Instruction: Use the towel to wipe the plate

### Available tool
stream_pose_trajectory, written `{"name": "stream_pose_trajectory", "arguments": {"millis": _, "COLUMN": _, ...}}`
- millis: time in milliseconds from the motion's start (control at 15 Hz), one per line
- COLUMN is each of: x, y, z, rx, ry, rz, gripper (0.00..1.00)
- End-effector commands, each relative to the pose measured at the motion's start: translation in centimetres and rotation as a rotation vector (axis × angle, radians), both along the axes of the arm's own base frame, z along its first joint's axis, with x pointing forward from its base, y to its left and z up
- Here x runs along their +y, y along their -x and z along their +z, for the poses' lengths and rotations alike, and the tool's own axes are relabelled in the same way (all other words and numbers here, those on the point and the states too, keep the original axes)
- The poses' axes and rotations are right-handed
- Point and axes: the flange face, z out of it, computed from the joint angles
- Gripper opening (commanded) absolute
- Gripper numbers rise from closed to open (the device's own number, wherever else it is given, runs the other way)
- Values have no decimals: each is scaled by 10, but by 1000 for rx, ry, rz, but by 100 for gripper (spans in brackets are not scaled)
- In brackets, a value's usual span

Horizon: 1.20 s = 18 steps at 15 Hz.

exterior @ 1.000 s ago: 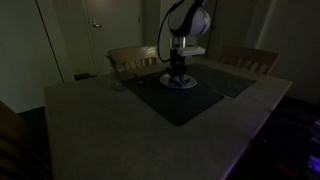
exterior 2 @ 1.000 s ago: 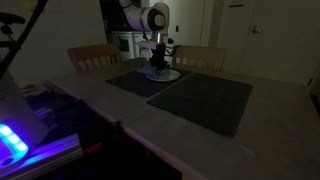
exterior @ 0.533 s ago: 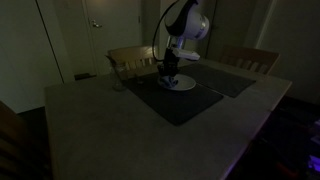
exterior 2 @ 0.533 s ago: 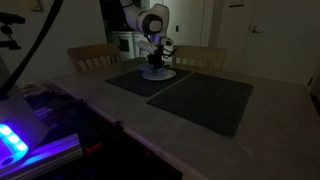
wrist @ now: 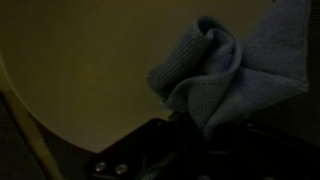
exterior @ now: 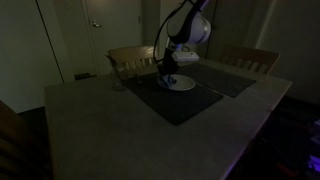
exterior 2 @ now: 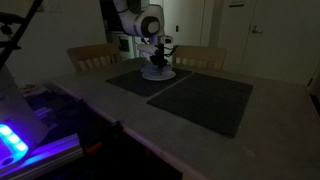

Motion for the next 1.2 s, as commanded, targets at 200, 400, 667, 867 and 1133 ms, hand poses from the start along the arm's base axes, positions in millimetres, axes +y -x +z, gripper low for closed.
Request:
{"name": "stream_pose_trajectory", "arguments": {"millis": 200, "x": -30, "y": 14, "z": -23, "rx": 16, "ry": 207, "rz": -47, "gripper": 3}}
{"name": "stream_pose_trajectory", "arguments": {"millis": 400, "x": -39, "y": 20, "z": -23, "rx": 45, "ry": 269, "rz": -71, "gripper": 3}}
{"name": "stream_pose_trajectory", "arguments": {"millis": 667, "x": -40, "y": 27, "z": -27, "rx": 131, "ry": 287, "rz": -68, "gripper": 3}}
{"name": "stream_pose_trajectory", "arguments": {"millis": 867, "x": -37, "y": 32, "z": -28, "rx": 224, "ry": 269, "rz": -55, "gripper": 3}}
{"name": "stream_pose_trajectory", "arguments": {"millis": 1133, "x": -29, "y": 41, "z": -30, "rx": 347, "ry": 238, "rz": -25, "gripper": 3}}
